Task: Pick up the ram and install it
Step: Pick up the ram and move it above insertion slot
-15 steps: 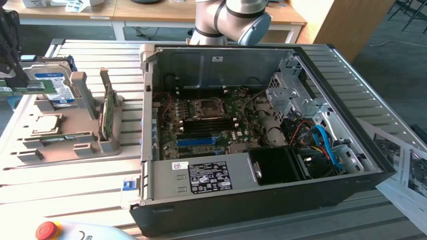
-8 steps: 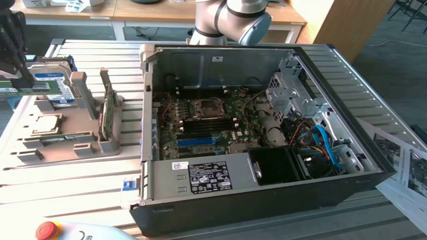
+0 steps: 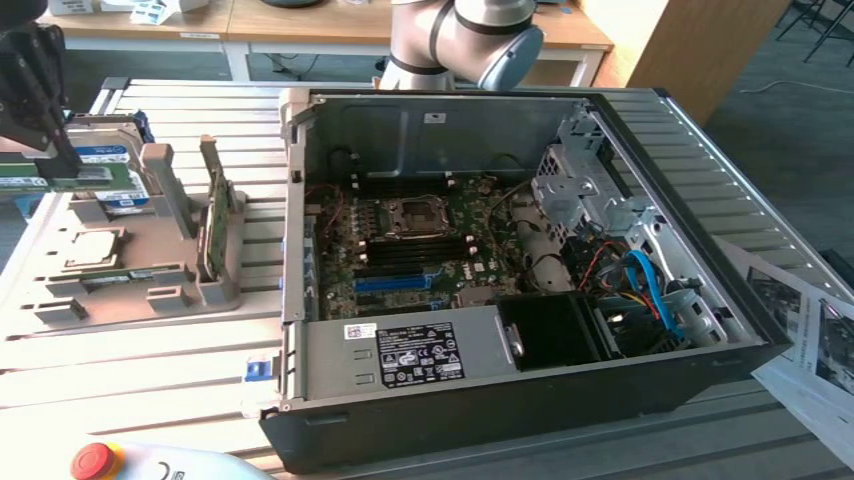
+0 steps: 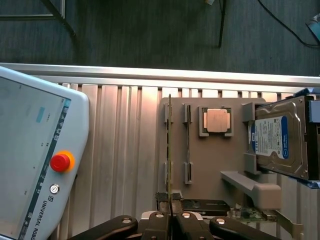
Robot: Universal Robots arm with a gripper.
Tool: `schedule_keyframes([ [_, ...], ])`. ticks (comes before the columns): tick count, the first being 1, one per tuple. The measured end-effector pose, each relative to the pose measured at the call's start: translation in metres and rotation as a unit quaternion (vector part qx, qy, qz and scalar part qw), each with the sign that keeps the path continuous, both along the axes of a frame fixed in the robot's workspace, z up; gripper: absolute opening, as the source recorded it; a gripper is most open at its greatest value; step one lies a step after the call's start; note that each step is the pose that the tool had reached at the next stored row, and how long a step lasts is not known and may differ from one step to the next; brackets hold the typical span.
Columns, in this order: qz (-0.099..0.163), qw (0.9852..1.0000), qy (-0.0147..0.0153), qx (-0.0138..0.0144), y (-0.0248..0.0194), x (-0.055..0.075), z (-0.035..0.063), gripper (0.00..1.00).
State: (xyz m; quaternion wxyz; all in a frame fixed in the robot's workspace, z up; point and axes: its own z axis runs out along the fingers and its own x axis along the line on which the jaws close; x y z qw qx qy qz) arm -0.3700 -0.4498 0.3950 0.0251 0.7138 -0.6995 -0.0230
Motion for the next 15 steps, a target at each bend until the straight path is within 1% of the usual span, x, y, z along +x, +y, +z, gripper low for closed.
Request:
schedule_keyframes([
  [15,0.0,1.0,0.0031,0.0,-0.0049,0.02,0.0005,0.12],
])
